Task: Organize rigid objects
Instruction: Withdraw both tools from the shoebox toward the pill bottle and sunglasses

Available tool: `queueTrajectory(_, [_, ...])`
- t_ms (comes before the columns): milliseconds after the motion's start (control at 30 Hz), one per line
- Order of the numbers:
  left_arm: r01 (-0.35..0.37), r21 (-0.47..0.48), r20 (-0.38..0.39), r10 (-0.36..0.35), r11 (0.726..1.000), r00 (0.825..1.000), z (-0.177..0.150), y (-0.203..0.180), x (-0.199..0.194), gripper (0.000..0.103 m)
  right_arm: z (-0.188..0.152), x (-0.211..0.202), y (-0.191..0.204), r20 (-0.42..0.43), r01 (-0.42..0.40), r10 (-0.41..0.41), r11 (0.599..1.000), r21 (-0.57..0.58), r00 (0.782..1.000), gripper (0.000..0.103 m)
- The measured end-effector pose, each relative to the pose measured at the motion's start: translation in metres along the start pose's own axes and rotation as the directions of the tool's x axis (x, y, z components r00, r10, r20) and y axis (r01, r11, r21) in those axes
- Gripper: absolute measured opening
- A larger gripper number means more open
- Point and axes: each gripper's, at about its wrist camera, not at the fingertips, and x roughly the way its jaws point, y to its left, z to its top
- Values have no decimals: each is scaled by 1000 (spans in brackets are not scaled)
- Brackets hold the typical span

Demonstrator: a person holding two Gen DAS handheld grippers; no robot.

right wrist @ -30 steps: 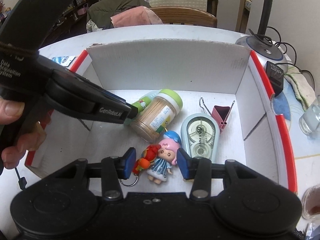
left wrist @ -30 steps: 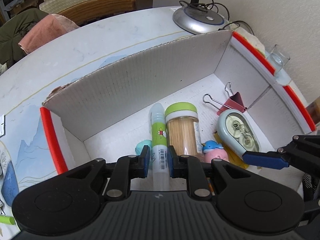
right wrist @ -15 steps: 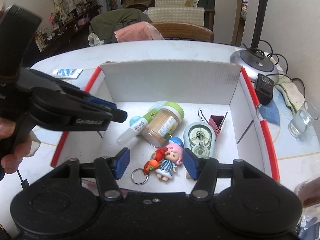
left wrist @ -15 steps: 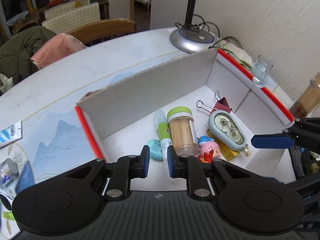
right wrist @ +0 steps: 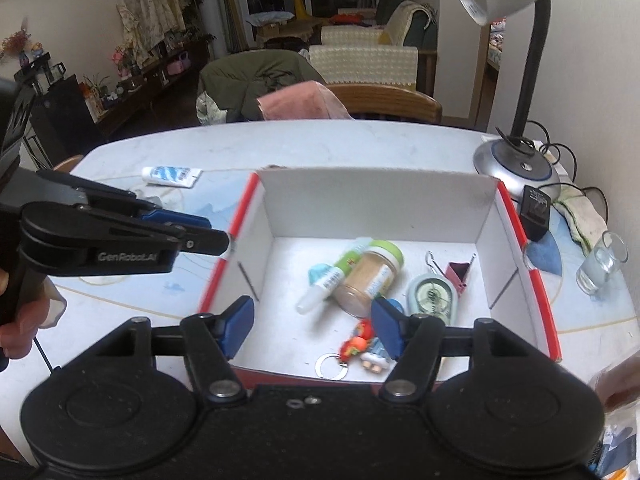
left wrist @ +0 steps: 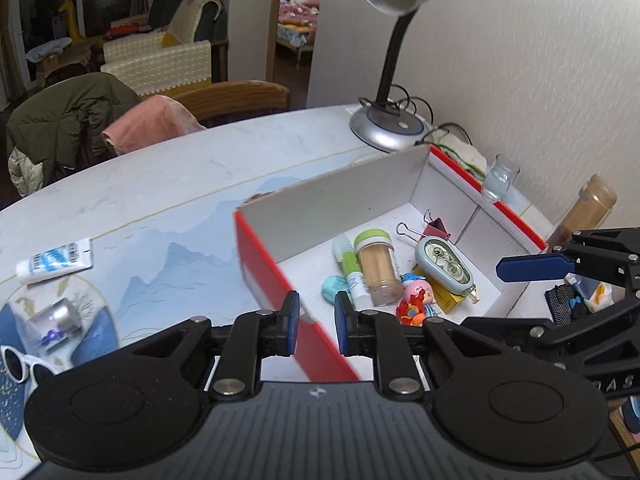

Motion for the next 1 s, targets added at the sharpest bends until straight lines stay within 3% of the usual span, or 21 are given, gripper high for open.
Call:
queueTrajectory(333, [-40,-57,65,44,998,997,-28,54,-49,18,8,-12,43,41,-20,20,1000,5,999,73])
queueTrajectory(667, [-75,-115,75,84,991,994,-56,113,-79,19,18,-3,94,50,-42,42,999,-11,998,79])
queueTrajectory(767, [-80,-135,81,92,988,992,-64,129,-85,32,21,2,109,46,-44,45,999,-17,998,79])
queueTrajectory(800, [-80,-139,86,93,987,992,-66,134,-87,47,22,3,114,45,-45,46,999,-18,998,79])
queueTrajectory(833, [-82,-142,91,95,986,991,-69,140,-90,68,22,4,119,44,-46,47,999,-20,998,79])
queueTrajectory(867, [-84,-146,98,99,986,990,-72,145,-92,76,23,6,124,43,-48,49,999,-22,998,79])
queueTrajectory(1000, [-80,-160,103,97,984,990,-84,166,-99,78,23,12,140,33,-51,51,998,-26,998,79])
